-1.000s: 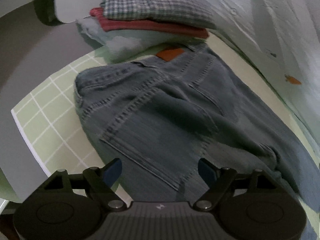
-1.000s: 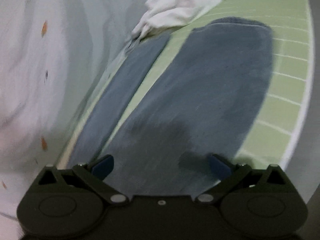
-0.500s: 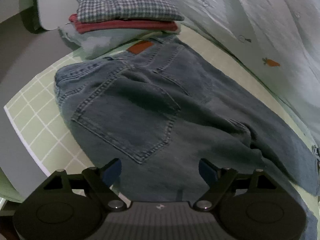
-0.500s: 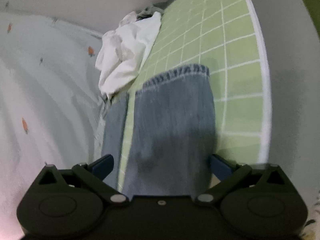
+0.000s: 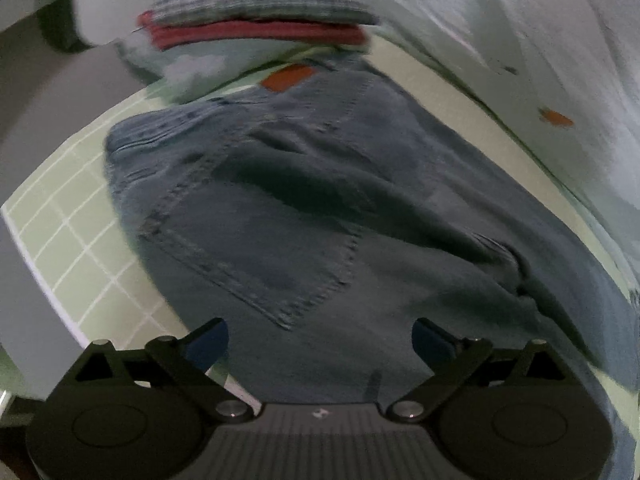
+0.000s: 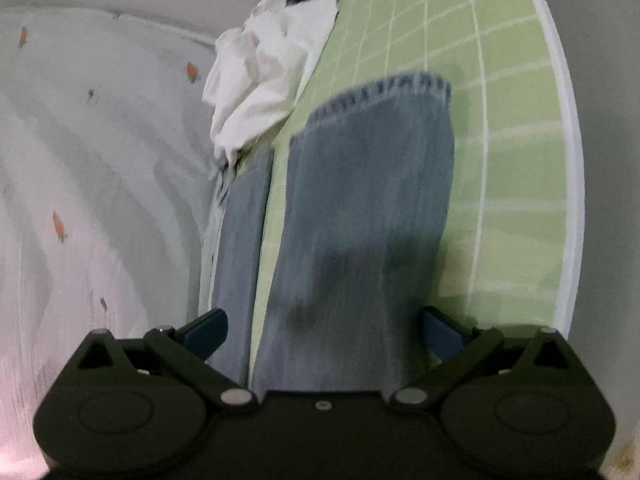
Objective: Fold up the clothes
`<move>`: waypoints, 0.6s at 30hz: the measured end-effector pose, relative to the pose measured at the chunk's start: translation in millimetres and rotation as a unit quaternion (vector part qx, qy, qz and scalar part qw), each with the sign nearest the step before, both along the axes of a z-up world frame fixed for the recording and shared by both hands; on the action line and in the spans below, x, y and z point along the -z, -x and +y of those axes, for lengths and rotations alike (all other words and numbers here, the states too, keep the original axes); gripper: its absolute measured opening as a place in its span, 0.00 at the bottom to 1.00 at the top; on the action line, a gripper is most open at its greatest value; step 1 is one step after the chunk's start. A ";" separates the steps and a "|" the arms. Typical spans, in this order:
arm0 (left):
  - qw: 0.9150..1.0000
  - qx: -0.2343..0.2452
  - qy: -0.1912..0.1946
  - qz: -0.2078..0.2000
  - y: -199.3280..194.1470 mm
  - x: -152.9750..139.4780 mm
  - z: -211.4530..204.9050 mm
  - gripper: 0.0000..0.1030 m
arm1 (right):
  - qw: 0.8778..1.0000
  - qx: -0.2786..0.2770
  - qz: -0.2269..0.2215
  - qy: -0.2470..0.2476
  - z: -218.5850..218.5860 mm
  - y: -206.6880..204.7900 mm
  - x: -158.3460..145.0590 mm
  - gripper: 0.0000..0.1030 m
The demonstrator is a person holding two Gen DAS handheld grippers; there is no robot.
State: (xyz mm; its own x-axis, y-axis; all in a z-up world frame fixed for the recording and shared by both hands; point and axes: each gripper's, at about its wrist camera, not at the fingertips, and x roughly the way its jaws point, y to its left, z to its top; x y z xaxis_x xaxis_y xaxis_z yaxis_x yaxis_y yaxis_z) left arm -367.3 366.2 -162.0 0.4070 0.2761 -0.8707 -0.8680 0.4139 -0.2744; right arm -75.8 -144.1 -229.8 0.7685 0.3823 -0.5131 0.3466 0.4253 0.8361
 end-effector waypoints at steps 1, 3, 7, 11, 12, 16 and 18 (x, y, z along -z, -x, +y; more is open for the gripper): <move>1.000 -0.014 0.007 -0.002 5.1 2.1 6.1 0.95 | 1.000 -0.001 0.001 -0.001 5.4 2.8 0.2 1.00; 0.999 -0.040 0.024 -0.009 14.8 7.2 17.8 0.95 | 1.000 -0.005 0.007 -0.014 13.8 5.2 1.5 1.00; 0.995 -0.084 0.054 -0.020 30.2 18.5 37.9 0.95 | 0.999 -0.017 0.018 -0.028 26.1 0.7 2.5 1.00; 0.989 -0.119 0.080 -0.026 38.0 28.9 53.3 0.95 | 0.999 -0.012 0.023 -0.030 29.8 -11.1 3.0 1.00; 0.988 -0.126 0.082 -0.031 38.8 29.6 56.1 0.95 | 0.999 -0.004 0.024 -0.033 28.3 -13.3 3.6 1.00; 0.988 -0.138 0.063 -0.035 38.0 27.2 63.3 0.94 | 0.999 0.037 0.026 -0.031 19.0 -21.6 3.6 0.98; 0.986 -0.149 0.058 -0.037 40.1 27.4 66.2 0.89 | 0.998 0.056 0.026 -0.016 14.1 -25.0 2.1 0.90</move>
